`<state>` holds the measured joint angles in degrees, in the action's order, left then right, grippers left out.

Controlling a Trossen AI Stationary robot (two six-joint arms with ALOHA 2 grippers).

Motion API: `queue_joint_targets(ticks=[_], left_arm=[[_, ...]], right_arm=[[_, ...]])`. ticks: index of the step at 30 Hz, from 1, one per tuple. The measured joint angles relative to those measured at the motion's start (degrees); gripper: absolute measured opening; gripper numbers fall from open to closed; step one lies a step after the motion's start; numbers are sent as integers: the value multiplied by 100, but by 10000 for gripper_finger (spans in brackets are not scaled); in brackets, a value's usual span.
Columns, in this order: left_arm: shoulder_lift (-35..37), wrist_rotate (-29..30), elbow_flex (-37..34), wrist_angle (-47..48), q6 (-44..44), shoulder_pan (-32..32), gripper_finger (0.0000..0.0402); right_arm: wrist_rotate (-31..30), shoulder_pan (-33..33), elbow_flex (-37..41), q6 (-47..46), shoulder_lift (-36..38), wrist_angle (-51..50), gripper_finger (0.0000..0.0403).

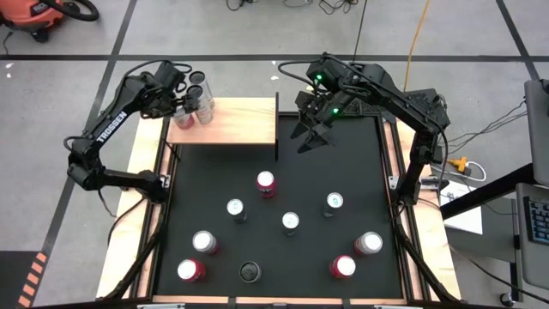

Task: Place canned beverage on shelf
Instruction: Put the top pink soda can on the shelf

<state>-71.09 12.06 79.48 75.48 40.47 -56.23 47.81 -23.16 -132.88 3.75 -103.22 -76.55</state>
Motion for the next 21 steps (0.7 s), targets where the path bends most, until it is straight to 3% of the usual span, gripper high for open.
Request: queue_joint_targets(ticks=[13, 21], left_arm=[[438, 152, 492, 6, -86, 67, 354], [1173, 478, 634, 62, 81, 969, 354]], right_arm=[[0, -1, 0, 0, 0, 0, 345], [-2, 0, 0, -2, 0, 0, 345]])
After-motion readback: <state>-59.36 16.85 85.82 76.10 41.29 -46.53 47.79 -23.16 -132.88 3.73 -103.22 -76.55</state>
